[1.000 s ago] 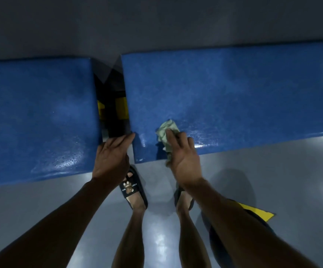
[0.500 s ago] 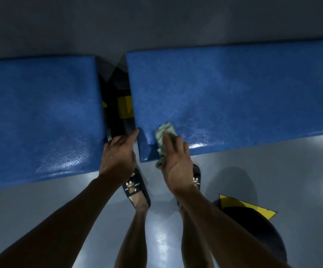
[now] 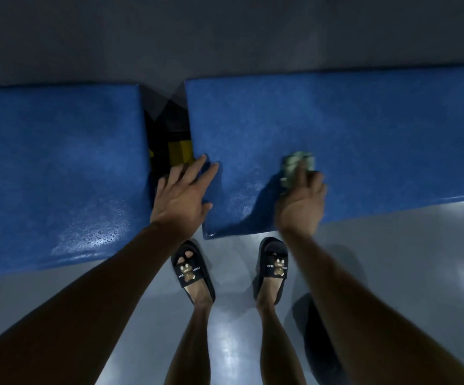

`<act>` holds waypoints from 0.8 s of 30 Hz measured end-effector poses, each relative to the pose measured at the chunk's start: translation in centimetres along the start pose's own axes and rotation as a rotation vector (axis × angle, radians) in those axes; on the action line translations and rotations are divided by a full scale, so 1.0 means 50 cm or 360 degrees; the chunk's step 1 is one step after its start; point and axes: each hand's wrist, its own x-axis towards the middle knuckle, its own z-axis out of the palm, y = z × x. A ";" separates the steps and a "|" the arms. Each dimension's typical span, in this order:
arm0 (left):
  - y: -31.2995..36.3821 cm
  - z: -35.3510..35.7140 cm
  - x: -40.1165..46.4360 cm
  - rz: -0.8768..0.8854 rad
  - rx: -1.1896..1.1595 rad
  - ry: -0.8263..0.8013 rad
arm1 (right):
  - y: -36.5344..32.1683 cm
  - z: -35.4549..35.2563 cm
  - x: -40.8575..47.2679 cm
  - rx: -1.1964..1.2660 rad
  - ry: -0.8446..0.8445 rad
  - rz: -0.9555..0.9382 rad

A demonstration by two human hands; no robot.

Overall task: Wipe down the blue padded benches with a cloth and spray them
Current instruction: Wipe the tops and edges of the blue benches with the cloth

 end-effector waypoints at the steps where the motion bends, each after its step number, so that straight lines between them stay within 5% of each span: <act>1: 0.003 -0.002 0.008 0.0002 0.0027 -0.0019 | -0.042 0.013 -0.032 0.0034 -0.0025 -0.0133; 4: 0.012 -0.004 0.020 -0.0023 0.0084 -0.0062 | -0.096 0.008 -0.077 0.0060 -0.0201 -0.0466; 9: 0.019 -0.014 0.034 -0.0049 0.0115 -0.0099 | 0.040 -0.056 0.047 -0.0279 -0.0378 -0.1294; 11: 0.020 -0.020 0.043 -0.0042 0.0129 -0.0123 | 0.096 -0.080 0.107 -0.0302 -0.0343 -0.0995; 14: 0.020 -0.022 0.048 -0.0057 0.0129 -0.0163 | 0.097 -0.070 0.134 -0.0181 -0.0153 -0.0101; 16: 0.017 -0.021 0.047 -0.0043 0.0096 -0.0139 | 0.026 -0.031 0.103 -0.0149 -0.0054 0.0131; 20: 0.014 -0.020 0.046 -0.0003 0.0093 -0.0096 | -0.143 0.034 -0.008 0.0006 -0.0065 -0.0482; 24: 0.012 -0.018 0.050 -0.0002 0.0076 -0.0048 | -0.114 0.003 0.043 -0.0131 -0.0237 -0.1202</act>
